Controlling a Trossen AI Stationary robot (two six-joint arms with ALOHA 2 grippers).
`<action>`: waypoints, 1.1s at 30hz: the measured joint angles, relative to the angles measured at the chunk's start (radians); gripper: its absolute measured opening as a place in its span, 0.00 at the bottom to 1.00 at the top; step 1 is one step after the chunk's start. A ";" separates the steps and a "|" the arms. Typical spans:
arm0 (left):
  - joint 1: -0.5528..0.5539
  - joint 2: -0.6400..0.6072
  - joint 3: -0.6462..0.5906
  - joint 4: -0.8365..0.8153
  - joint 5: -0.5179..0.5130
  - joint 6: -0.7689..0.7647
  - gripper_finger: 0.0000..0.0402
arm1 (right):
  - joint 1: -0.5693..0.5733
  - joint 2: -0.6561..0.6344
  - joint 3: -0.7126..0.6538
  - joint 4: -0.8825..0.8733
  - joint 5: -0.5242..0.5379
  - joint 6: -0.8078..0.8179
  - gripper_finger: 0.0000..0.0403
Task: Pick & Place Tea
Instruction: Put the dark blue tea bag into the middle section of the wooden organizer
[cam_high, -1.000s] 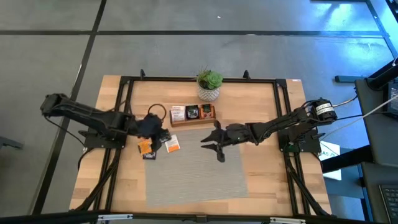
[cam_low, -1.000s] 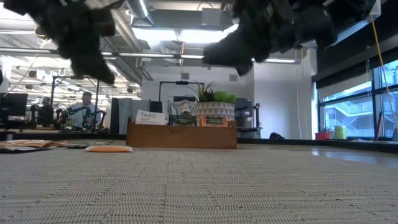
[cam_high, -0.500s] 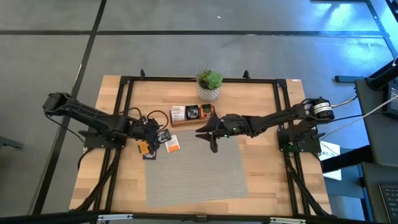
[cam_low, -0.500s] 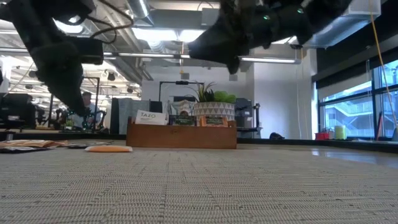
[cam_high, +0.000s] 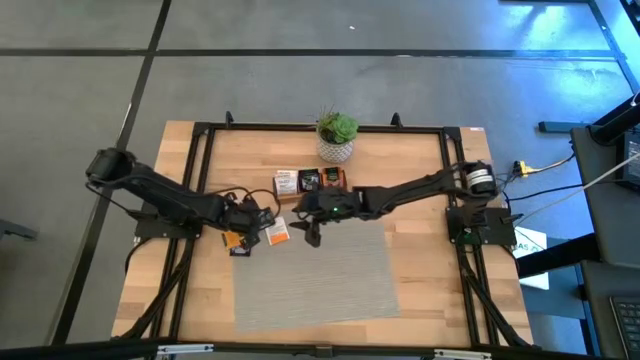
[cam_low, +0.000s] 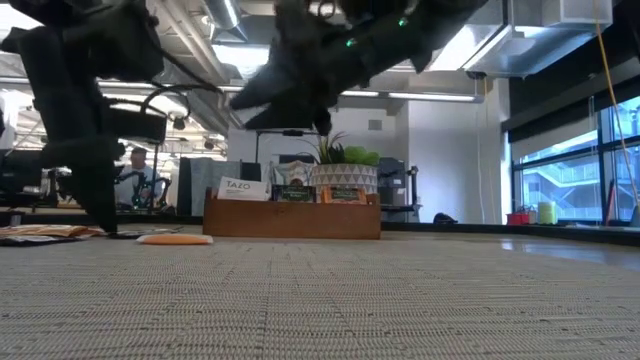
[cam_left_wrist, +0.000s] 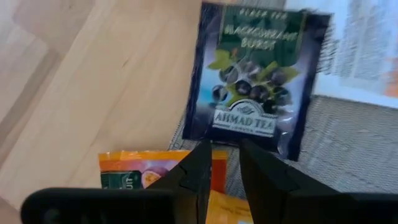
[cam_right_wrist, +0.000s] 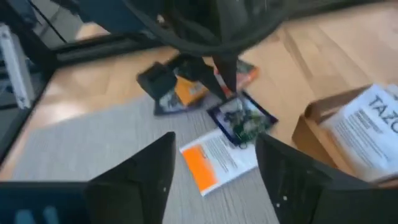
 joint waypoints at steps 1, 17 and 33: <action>-0.003 0.013 0.000 0.002 -0.002 -0.007 0.20 | 0.000 0.016 0.010 -0.007 0.000 0.000 0.57; -0.117 0.131 0.002 0.071 -0.157 -0.065 0.19 | -0.064 0.310 0.312 -0.177 -0.024 0.394 0.53; -0.156 0.132 0.000 0.096 -0.189 -0.115 0.18 | -0.064 0.407 0.366 -0.176 -0.057 0.549 0.52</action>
